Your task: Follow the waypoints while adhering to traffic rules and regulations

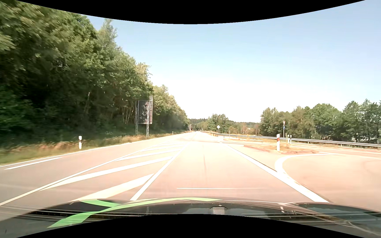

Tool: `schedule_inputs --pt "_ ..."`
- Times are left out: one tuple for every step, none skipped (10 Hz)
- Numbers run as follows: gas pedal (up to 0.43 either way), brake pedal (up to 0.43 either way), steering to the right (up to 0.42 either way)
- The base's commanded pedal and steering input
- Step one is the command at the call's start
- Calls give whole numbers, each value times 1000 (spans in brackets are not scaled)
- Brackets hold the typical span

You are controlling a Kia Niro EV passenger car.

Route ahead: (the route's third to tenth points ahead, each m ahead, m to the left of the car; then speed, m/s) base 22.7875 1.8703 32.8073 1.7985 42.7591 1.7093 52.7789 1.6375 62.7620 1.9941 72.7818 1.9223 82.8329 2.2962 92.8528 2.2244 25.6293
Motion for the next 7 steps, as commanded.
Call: schedule_inputs --pt "280 0 -1" --pt "280 0 -1" --pt "280 0 -1" --pt "240 0 -1" --pt "209 0 -2" --pt "189 0 -2" --pt "189 0 -3"
